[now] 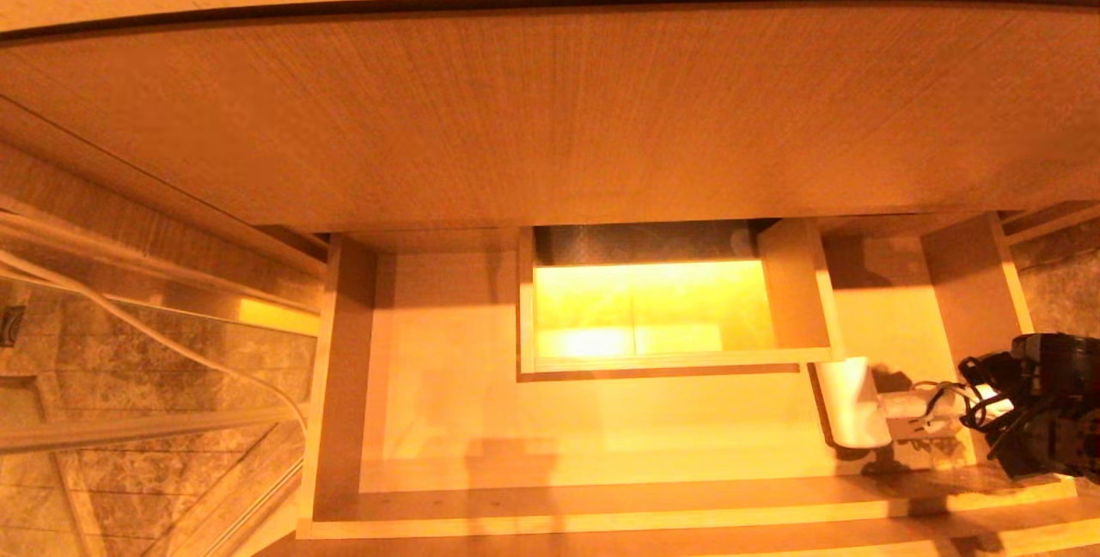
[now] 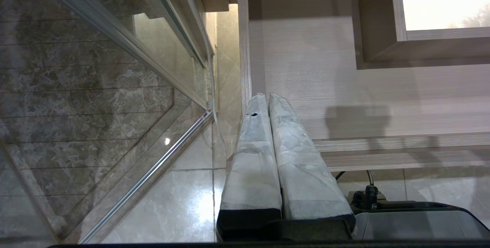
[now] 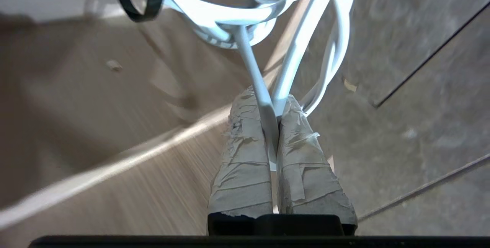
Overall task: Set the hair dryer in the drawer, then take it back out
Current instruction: Put it into the drawer
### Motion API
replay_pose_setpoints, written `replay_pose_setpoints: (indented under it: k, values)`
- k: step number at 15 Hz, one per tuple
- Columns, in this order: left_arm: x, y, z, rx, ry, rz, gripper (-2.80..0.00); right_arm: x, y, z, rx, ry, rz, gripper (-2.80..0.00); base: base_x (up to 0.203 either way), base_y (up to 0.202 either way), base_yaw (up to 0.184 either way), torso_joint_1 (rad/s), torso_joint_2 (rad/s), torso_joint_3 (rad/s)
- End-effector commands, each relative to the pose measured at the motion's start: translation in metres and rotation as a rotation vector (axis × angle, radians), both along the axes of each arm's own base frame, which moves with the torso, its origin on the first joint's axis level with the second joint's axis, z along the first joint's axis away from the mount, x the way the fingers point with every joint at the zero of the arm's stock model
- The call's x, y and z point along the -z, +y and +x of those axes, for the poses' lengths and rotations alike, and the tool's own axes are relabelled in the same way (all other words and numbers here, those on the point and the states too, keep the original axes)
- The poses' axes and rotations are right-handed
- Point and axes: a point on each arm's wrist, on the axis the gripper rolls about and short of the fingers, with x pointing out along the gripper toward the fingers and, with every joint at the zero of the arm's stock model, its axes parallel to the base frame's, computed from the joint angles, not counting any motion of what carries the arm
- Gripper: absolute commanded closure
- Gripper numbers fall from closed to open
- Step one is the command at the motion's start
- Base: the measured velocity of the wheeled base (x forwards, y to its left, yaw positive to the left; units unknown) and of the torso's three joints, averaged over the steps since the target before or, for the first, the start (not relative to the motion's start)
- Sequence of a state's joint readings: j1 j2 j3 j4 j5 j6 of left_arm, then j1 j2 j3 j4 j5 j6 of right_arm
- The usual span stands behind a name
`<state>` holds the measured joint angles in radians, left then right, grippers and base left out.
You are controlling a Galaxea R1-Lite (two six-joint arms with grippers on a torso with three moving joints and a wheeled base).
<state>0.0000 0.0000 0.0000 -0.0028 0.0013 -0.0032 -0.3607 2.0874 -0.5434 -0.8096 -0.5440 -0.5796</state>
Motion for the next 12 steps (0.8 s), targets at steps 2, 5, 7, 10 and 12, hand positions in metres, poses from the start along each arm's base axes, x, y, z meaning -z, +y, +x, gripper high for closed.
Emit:
replay_pose_setpoints:
  k: [2, 5, 7, 10, 12]
  values:
    - [0.0, 0.0, 0.0, 0.0, 0.0, 0.0, 0.0, -0.007, 0.007, 0.007, -0.032, -0.031, -0.013, 0.0, 0.0, 0.0, 0.0, 0.0, 0.0, 0.0]
    - [0.0, 0.0, 0.0, 0.0, 0.0, 0.0, 0.0, -0.009, 0.014, 0.012, -0.065, -0.055, -0.012, 0.0, 0.0, 0.0, 0.0, 0.0, 0.0, 0.0]
    - [0.0, 0.0, 0.0, 0.0, 0.0, 0.0, 0.0, -0.011, 0.018, 0.015, -0.094, -0.069, -0.005, 0.0, 0.0, 0.0, 0.0, 0.0, 0.0, 0.0]
    - [0.0, 0.0, 0.0, 0.0, 0.0, 0.0, 0.0, -0.012, 0.028, 0.021, -0.133, -0.079, -0.006, 0.0, 0.0, 0.0, 0.0, 0.0, 0.0, 0.0]
    - [0.0, 0.0, 0.0, 0.0, 0.0, 0.0, 0.0, -0.009, 0.031, 0.022, -0.144, -0.069, -0.001, 0.0, 0.0, 0.0, 0.0, 0.0, 0.0, 0.0]
